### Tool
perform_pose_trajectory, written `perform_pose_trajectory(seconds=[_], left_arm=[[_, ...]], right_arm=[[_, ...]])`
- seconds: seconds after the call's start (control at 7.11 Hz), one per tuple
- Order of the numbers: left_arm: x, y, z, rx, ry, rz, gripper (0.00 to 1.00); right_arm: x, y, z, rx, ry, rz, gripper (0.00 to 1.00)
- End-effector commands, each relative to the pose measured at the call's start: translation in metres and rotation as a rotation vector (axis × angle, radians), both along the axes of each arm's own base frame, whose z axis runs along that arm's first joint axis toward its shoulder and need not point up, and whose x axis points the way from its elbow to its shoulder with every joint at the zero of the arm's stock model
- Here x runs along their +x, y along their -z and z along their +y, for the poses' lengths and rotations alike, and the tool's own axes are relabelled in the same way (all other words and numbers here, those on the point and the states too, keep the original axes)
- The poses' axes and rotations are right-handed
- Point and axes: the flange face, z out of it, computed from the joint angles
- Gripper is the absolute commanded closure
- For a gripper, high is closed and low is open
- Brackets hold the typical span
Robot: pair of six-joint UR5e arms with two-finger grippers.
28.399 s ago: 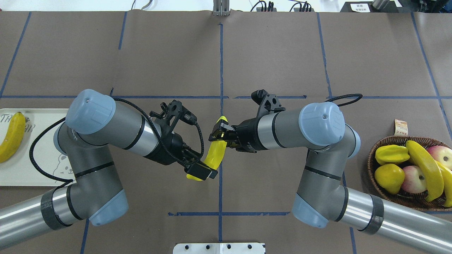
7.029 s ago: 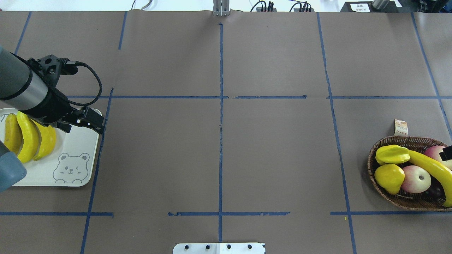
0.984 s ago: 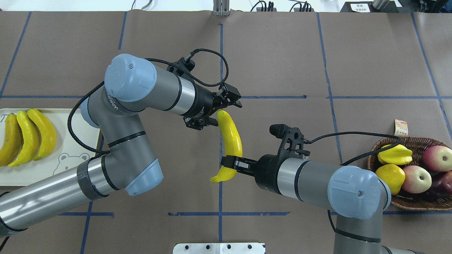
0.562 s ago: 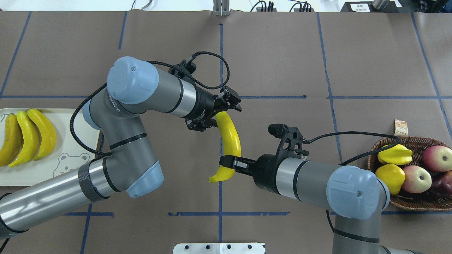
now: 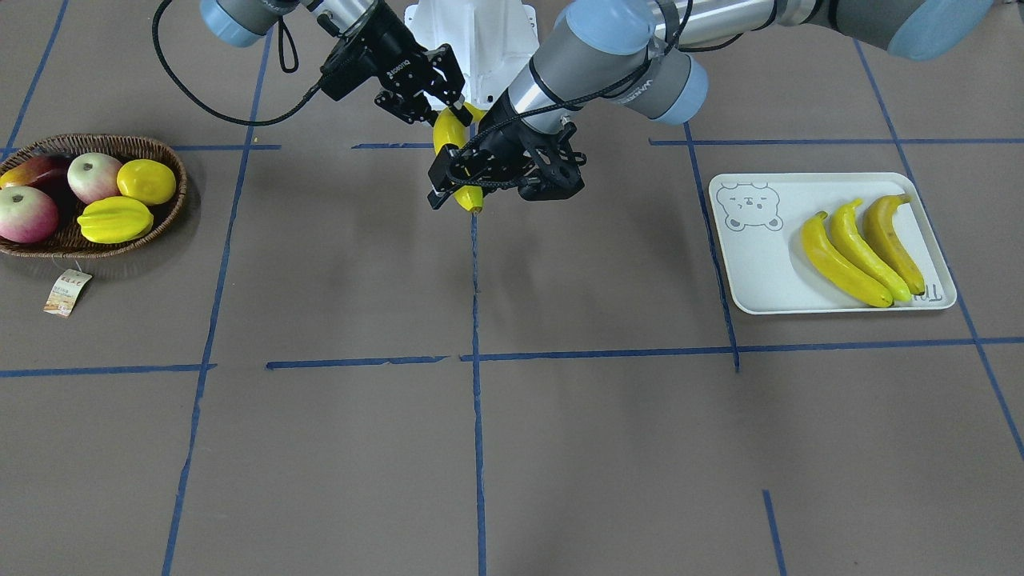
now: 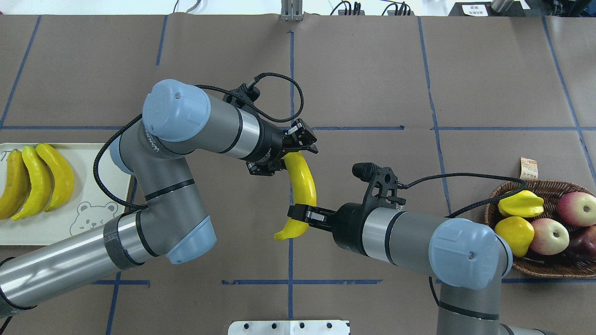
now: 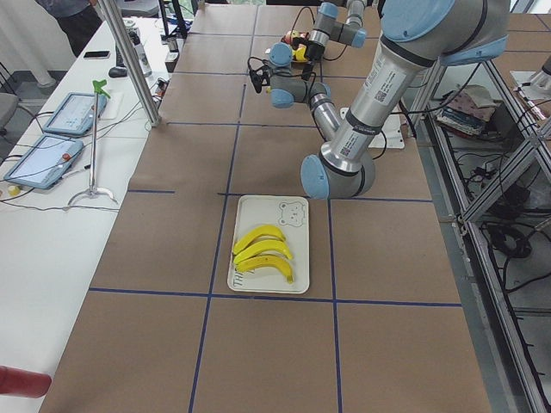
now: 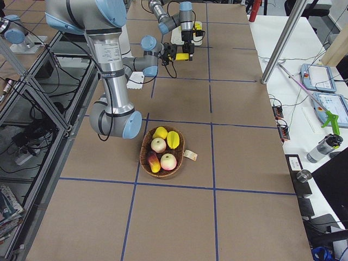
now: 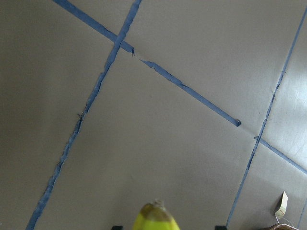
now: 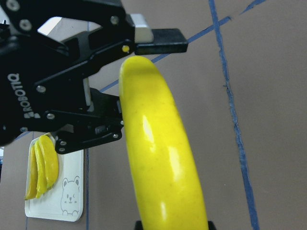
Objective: Transfer all bananas from basket to plate
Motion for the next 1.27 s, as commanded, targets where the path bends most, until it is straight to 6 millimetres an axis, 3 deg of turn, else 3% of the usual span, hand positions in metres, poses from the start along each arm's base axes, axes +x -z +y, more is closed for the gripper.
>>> perform_pose_trajectory(seconds=[0.0,0.84,0.98,1.12], left_arm=[[-0.0006,-0.0025,0.0004,0.004,-0.001,-0.002,0.45],[-0.0010,-0.0030,0.0009,0.006,-0.003,-0.003,0.47],[-0.0019,-0.0018,0.0014,0.008,-0.003,0.000,0.51],[-0.0023,-0.0022,0.0017,0.008,-0.003,0.000,0.65]], right_arm=[[0.0001,-0.0014,-0.0015,0.000,-0.003,0.003,0.94],[0.0018,-0.0014,-0.0043,0.004,-0.007,0.005,0.94],[0.0022,-0.0014,-0.0051,0.004,-0.010,0.005,0.94],[0.0022,-0.0014,-0.0051,0.004,-0.010,0.005,0.94]])
